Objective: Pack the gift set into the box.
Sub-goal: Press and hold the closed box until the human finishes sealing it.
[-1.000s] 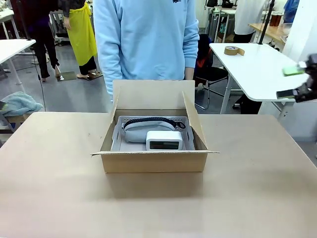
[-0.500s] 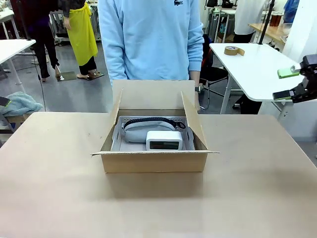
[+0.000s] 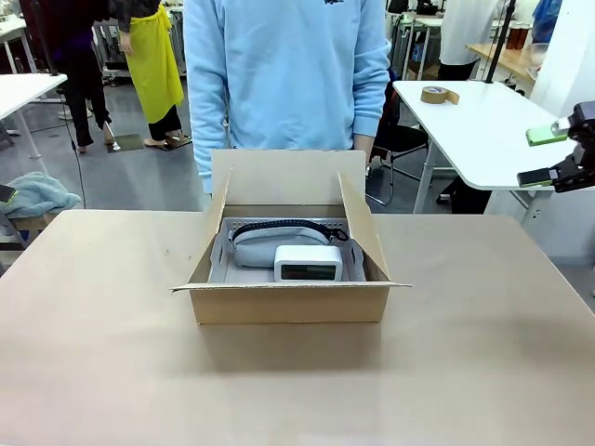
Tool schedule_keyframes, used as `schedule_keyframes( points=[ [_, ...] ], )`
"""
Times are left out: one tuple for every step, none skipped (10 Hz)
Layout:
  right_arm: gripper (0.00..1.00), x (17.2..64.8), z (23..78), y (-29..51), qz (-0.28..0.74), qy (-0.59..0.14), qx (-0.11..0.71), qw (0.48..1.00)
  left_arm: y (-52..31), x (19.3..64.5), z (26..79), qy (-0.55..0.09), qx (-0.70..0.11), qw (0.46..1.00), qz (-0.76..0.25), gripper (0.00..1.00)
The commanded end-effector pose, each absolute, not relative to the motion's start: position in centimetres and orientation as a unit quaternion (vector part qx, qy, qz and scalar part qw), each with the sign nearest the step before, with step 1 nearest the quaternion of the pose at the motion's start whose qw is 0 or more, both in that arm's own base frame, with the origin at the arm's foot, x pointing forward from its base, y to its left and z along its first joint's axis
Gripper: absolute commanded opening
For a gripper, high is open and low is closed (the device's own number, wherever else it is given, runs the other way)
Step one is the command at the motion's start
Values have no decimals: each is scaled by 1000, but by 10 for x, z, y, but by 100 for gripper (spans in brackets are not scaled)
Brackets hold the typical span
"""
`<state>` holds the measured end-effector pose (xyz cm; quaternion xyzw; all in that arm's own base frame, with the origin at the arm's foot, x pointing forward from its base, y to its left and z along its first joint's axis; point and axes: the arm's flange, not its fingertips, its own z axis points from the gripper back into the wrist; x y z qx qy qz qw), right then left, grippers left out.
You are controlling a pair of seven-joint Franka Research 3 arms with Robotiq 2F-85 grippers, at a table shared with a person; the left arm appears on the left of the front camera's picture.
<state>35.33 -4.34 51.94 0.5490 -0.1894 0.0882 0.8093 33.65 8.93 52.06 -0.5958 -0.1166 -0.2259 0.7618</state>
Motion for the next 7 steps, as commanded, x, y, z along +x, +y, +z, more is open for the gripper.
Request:
schedule_keyframes(
  points=[
    [100, 353, 520, -42, 92, -195, 559, 800, 89, 333, 519, -113, -591, 765, -229, 100],
    [100, 353, 520, -42, 92, -195, 559, 800, 89, 333, 519, -113, -591, 765, -229, 100],
    [100, 353, 520, -42, 92, -195, 559, 800, 89, 333, 519, -113, -591, 765, -229, 100],
    [100, 353, 520, -42, 92, -195, 559, 800, 89, 333, 519, -113, -591, 765, -229, 100],
    [100, 353, 520, -42, 92, -195, 559, 800, 89, 333, 519, -113, -591, 765, -229, 100],
    [100, 353, 520, -42, 92, -195, 559, 800, 89, 333, 519, -113, -591, 765, -229, 100],
    [100, 353, 520, -42, 92, -195, 559, 800, 89, 333, 519, -113, -591, 765, -229, 100]
  ],
)
